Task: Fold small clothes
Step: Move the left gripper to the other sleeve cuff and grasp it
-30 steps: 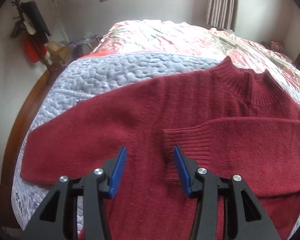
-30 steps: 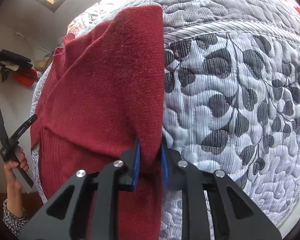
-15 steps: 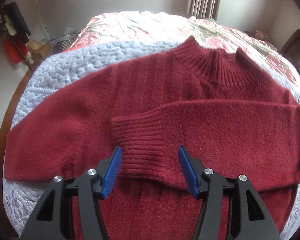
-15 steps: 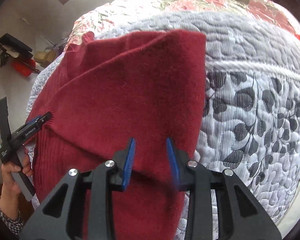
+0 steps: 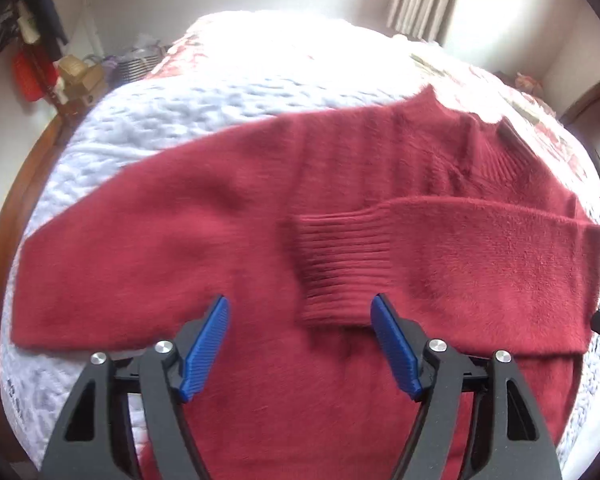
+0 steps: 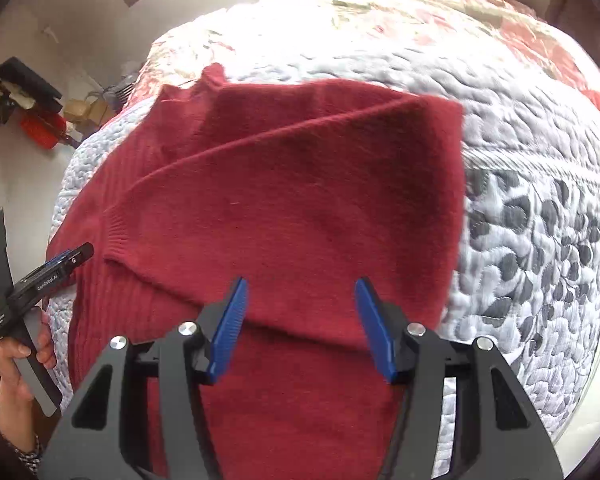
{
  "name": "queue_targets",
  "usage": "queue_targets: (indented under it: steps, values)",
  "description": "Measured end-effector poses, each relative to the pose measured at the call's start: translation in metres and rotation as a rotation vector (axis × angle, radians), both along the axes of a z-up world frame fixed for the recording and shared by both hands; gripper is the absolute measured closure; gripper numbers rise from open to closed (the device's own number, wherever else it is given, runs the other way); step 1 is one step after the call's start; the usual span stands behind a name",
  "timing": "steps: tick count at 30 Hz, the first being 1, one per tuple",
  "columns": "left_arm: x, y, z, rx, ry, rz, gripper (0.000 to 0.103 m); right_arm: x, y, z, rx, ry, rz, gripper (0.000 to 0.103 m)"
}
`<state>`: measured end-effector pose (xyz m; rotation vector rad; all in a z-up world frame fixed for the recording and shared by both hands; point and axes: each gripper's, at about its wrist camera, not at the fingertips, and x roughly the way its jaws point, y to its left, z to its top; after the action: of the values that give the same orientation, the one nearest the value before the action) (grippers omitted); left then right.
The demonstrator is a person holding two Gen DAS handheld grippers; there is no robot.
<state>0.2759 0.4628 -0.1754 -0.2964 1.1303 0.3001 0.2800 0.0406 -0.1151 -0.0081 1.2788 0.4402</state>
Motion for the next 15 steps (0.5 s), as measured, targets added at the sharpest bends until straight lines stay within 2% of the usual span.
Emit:
queue_targets:
  steps: [5,10,12,15]
  values:
    - [-0.063,0.09,0.007,-0.014,0.032,0.152,0.026,-0.012,0.074,0.009,0.022,-0.002,0.102,0.044]
    - [-0.13,0.183,0.0,-0.036,0.085,0.319,0.024,-0.02,0.136,0.002,0.012,0.016,0.161,0.044]
    - [-0.155,0.218,-0.007,-0.078,0.092,0.392,0.024,-0.025,0.151,-0.002,-0.002,0.018,0.174,0.044]
    - [-0.184,0.269,-0.026,-0.205,0.08,0.503,0.024,-0.026,0.17,-0.009,-0.015,0.027,0.176,0.044]
